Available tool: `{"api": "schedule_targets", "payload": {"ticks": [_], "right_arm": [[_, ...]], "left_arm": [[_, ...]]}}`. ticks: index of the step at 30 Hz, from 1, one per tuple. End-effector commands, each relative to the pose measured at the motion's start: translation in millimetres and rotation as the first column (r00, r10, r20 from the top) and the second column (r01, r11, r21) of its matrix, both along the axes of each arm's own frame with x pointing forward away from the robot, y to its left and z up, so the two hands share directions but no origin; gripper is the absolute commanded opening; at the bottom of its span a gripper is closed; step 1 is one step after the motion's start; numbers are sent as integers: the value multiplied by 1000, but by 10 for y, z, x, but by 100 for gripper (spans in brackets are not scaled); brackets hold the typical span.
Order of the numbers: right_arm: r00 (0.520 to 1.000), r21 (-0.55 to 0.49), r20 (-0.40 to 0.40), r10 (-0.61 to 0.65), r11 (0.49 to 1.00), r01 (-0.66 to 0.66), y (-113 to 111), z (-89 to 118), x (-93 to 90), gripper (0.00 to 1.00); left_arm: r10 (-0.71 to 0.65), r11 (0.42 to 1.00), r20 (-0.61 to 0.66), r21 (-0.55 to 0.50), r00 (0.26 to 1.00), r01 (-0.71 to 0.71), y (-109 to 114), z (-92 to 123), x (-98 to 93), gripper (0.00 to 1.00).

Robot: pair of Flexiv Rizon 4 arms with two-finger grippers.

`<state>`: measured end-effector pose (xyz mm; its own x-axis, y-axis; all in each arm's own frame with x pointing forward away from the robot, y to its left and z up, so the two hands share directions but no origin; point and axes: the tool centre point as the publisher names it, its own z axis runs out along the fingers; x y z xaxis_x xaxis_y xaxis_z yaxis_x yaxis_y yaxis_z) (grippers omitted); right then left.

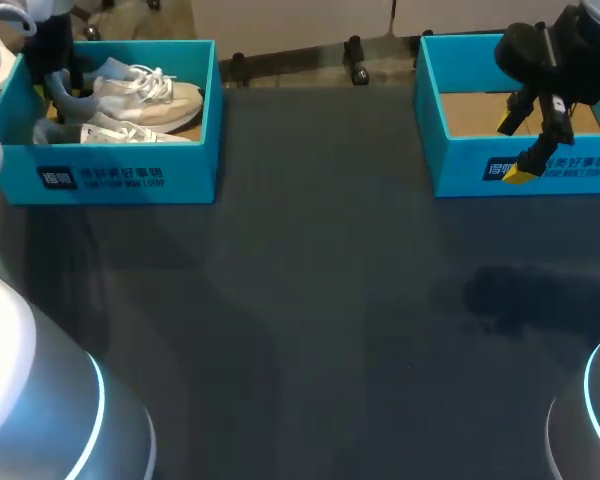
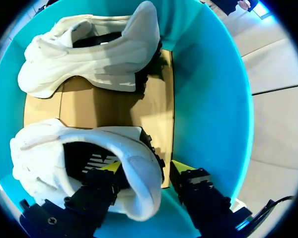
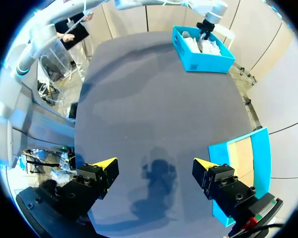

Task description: Take the shoe out of the shoebox, open the shoe tongue, remove and reinsert the insole, then place the shoe into the shoebox

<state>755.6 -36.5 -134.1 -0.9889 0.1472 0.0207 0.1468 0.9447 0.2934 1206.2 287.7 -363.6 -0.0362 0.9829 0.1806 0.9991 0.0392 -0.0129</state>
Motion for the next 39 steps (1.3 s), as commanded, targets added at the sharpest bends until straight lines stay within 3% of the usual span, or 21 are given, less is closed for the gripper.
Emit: {"api": "schedule_targets", "payload": {"ticks": [1,11,18,23,32,39], "right_arm": [[1000,-3,-4,1,1000,-1,10,0,19,100],[1000,-3,-4,1,1000,-1,10,0,19,100],[1000,-3,-4,1,1000,-1,10,0,19,100],[1000,-3,-4,1,1000,-1,10,0,19,100],[1000,-3,-4,1,1000,-1,10,0,19,100],[1000,-3,-4,1,1000,-1,10,0,19,100]], "left_arm": [[-5,1000,19,-12,1000,5,-33,187,-131,75],[-17,997,48,-72,999,21,-168,467,-231,83],[-48,993,76,-100,996,56,-224,684,-415,96],[-48,992,77,-117,996,57,-224,785,-508,100],[-50,991,114,-117,992,63,-221,980,-735,100],[-50,991,112,-116,992,63,-220,984,-740,100]]}}
